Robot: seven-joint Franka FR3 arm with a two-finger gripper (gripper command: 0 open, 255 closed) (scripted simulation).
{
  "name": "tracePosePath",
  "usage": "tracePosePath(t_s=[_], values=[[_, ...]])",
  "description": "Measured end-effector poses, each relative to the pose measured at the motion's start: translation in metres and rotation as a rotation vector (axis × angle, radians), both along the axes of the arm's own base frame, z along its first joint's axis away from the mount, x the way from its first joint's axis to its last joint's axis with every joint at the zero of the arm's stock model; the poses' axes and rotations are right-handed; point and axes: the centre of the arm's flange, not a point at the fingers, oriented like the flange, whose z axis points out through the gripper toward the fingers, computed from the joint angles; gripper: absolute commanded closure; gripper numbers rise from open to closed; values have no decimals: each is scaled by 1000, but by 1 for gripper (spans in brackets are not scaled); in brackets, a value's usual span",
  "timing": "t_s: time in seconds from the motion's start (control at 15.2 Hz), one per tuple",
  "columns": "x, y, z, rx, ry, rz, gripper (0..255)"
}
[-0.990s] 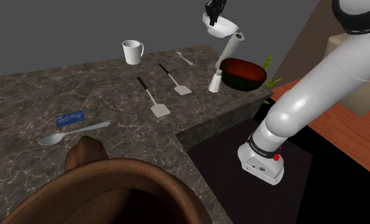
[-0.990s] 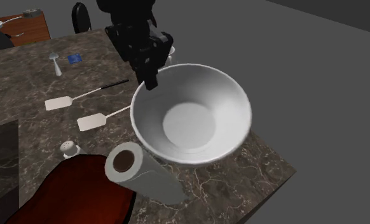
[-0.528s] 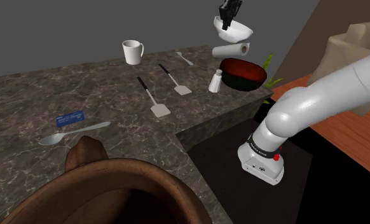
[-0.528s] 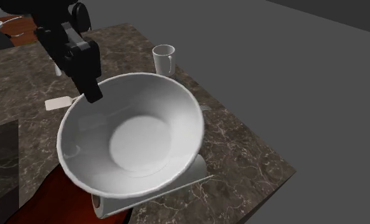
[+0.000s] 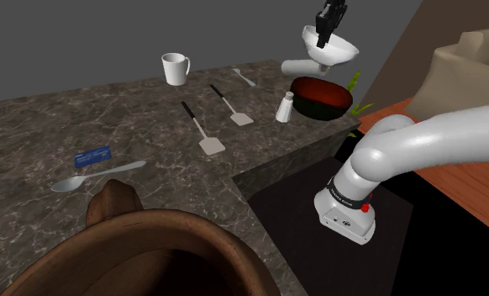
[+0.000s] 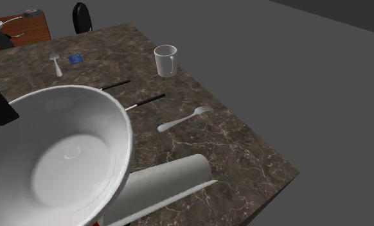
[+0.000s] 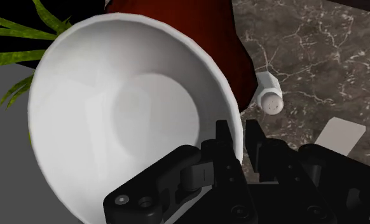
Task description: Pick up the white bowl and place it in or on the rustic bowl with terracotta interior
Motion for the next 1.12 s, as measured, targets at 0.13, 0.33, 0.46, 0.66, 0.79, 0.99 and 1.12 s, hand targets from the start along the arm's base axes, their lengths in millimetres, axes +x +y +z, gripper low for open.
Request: tracePosePath(t_s=[0.13,0.33,0.46,0.66,0.79,0.99,1.12], values=[[-25,7,1,0,-1,0,255],[-38,14,-10,0,0,0,255],[-40,13,-19,0,1,0,255],[-40,14,-35,0,1,0,255],[-40,14,-46,0,1,0,255],[-41,14,-62,0,1,-1,255],[-41,13,-72,0,1,-1,255]])
